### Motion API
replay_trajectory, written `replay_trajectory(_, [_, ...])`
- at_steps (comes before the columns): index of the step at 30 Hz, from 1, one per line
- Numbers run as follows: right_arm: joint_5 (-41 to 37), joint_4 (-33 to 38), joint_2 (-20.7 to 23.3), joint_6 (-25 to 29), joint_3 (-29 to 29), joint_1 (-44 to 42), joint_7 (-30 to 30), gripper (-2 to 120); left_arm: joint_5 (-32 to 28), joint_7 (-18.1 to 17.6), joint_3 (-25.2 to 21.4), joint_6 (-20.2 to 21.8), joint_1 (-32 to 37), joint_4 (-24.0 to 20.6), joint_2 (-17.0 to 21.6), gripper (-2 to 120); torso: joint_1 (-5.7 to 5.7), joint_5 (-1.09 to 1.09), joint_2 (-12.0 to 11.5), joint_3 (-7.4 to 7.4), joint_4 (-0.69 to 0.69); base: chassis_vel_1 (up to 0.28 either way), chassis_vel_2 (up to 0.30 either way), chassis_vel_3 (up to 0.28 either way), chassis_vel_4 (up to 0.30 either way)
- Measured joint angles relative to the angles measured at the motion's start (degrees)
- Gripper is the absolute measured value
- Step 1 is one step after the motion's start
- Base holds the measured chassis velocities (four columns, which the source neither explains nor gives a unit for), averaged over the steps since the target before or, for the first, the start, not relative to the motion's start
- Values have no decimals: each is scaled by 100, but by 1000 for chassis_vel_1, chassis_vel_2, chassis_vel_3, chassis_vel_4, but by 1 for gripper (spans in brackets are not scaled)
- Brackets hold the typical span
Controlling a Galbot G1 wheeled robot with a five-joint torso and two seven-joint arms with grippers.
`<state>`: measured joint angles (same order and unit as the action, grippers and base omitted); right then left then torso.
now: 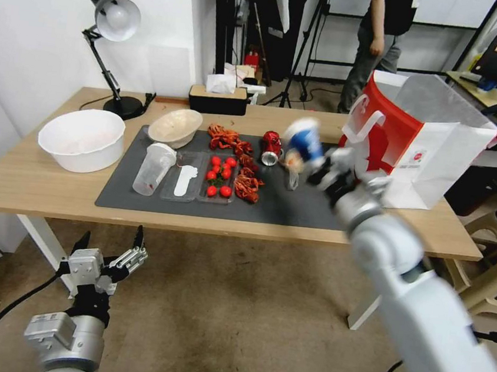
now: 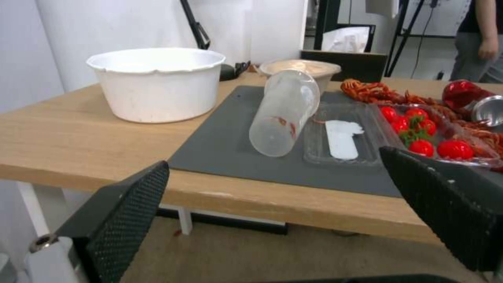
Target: Pick up the trash from the table and place it into the takeout bag.
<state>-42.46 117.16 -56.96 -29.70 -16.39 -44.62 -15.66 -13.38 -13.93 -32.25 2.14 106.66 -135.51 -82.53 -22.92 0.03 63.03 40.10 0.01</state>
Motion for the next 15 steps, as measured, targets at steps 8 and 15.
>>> replay_trajectory(8, [-886,-1250,1250,284,-314,1329,-258,3,-8,-26,2,9,-25,-1,13,100,0,1,0,0,-2,0,0,0,0])
replay_trajectory(15, [-1100,-2370,1344,190,-203,1965,-188,3,-36,-40,-17,7,-12,-30,32,100,0,-2,0,1,-1,0,0,0,0])
